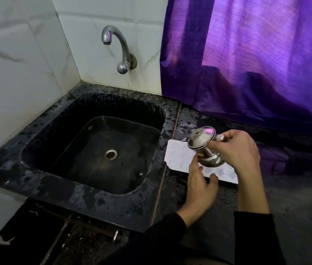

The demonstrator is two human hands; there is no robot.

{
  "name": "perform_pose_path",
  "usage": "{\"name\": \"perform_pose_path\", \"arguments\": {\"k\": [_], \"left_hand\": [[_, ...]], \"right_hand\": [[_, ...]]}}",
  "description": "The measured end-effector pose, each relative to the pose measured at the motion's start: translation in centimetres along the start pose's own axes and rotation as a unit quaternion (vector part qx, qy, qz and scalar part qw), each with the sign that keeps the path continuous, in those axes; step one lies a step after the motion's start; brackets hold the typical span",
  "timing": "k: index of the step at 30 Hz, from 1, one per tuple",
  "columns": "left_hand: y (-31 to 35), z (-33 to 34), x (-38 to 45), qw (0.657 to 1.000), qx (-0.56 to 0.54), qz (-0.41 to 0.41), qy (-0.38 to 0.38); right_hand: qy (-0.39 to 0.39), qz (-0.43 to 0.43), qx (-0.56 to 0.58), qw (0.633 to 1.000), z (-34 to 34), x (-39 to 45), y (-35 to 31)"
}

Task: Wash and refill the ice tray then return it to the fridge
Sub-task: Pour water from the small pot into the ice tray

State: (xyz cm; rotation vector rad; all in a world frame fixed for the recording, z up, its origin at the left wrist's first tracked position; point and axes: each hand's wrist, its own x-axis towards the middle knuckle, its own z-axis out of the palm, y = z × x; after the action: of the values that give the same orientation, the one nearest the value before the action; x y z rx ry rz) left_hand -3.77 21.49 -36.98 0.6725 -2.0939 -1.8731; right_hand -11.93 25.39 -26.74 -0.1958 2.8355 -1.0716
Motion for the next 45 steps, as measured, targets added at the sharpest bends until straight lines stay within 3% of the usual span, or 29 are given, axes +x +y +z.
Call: {"name": "perform_pose_path", "arguments": {"k": [12, 25, 32, 45], "left_hand": [[-0.2, -0.3, 0.1, 1.000, 0.000, -0.002, 0.001], [0.8, 1.9, -0.7, 0.999, -0.015, 0.045, -0.003], [1.0, 5.6, -2.5, 0.997, -0.001, 0.064, -0.053], [-0.4, 10.9, -5.4, 0.993, 0.001, 0.049, -0.111]], "right_hand": [[-0.002, -0.004, 0.008, 1.000, 0.2, -0.1, -0.2], [0.023, 0.057, 0.188, 0.980, -2.4, -0.4, 3.9], [0.077, 0.085, 0.144, 0.983, -5.5, -1.5, 7.2], [0.090, 0.091, 0.028, 0.991, -8.7, -2.7, 11.7]]}}
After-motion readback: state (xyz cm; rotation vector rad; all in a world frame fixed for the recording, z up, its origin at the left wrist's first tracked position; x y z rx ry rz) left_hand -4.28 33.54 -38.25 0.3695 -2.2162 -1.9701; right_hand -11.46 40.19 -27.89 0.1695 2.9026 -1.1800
